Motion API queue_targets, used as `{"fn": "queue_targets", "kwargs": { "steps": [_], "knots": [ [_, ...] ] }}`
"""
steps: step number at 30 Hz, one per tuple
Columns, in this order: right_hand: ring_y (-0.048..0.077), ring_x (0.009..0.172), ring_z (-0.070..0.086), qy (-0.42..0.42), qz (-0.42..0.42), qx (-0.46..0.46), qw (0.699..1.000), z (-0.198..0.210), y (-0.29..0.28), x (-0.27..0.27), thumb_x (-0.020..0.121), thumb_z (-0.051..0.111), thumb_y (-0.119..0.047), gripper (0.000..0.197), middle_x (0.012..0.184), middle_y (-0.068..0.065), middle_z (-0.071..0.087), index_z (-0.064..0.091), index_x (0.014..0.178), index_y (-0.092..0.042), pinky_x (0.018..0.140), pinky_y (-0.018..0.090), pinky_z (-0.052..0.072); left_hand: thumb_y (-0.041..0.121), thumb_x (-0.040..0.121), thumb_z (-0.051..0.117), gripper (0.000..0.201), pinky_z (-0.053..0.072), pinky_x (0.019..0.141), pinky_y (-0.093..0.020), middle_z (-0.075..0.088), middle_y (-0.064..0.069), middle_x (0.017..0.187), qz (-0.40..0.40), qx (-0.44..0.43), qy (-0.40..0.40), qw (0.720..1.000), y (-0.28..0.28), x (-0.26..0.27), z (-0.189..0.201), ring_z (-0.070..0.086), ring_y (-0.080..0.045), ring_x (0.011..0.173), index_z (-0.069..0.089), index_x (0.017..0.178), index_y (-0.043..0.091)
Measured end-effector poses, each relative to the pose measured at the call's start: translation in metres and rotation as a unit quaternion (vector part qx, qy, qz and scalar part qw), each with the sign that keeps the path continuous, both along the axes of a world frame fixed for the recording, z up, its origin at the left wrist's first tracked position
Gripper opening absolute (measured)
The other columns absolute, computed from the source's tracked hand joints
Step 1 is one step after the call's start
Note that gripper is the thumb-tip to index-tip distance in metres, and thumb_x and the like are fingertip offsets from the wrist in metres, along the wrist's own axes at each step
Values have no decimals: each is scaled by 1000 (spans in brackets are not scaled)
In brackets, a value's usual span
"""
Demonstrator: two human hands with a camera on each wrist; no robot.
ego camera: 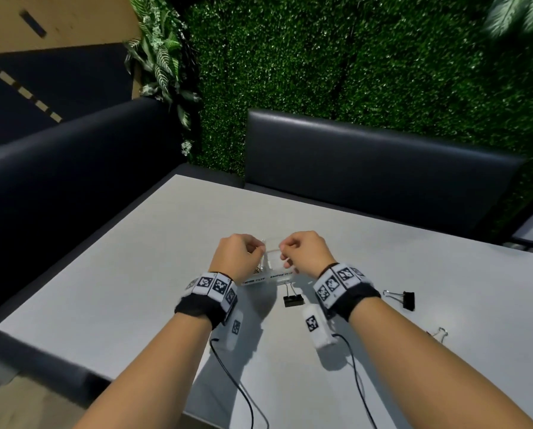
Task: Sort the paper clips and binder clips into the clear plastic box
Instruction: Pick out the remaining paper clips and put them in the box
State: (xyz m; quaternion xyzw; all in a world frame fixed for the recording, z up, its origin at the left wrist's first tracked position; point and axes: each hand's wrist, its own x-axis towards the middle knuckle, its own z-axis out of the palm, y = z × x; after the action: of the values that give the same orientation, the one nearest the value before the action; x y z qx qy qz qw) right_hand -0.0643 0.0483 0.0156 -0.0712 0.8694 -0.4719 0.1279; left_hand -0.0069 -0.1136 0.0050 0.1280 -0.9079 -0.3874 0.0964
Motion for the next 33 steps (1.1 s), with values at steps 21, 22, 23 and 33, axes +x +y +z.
{"fn": "queue_targets", "kwargs": {
  "steps": [21,22,23,33],
  "knots": [
    [36,117,51,58,46,359,930,-57,82,2,87,64,-49,46,130,12,45,59,127,-25,97,44,49,18,87,65,30,55,92,-40,67,-14,119,-175,-218,-135,950,102,19,-50,64,-33,109,72,116,20],
    [34,113,52,68,51,365,927,-58,82,2,89,63,-45,39,126,12,47,62,120,-22,94,43,50,19,87,65,30,55,91,-39,69,-12,118,-184,-216,-134,950,102,20,-46,65,-32,109,72,116,20],
    [33,111,53,79,53,367,925,-59,82,3,91,62,-40,32,123,12,49,64,115,-20,93,43,51,21,87,65,29,54,90,-37,70,-10,116,-188,-204,-127,952,103,19,-41,65,-30,109,71,115,21],
    [24,74,71,53,-12,182,982,-35,88,-9,83,70,-17,13,90,8,71,65,95,-17,69,33,59,25,94,67,22,44,73,-25,68,-1,93,-66,-75,-69,993,48,-66,18,60,-19,83,70,116,23]
  ]
}}
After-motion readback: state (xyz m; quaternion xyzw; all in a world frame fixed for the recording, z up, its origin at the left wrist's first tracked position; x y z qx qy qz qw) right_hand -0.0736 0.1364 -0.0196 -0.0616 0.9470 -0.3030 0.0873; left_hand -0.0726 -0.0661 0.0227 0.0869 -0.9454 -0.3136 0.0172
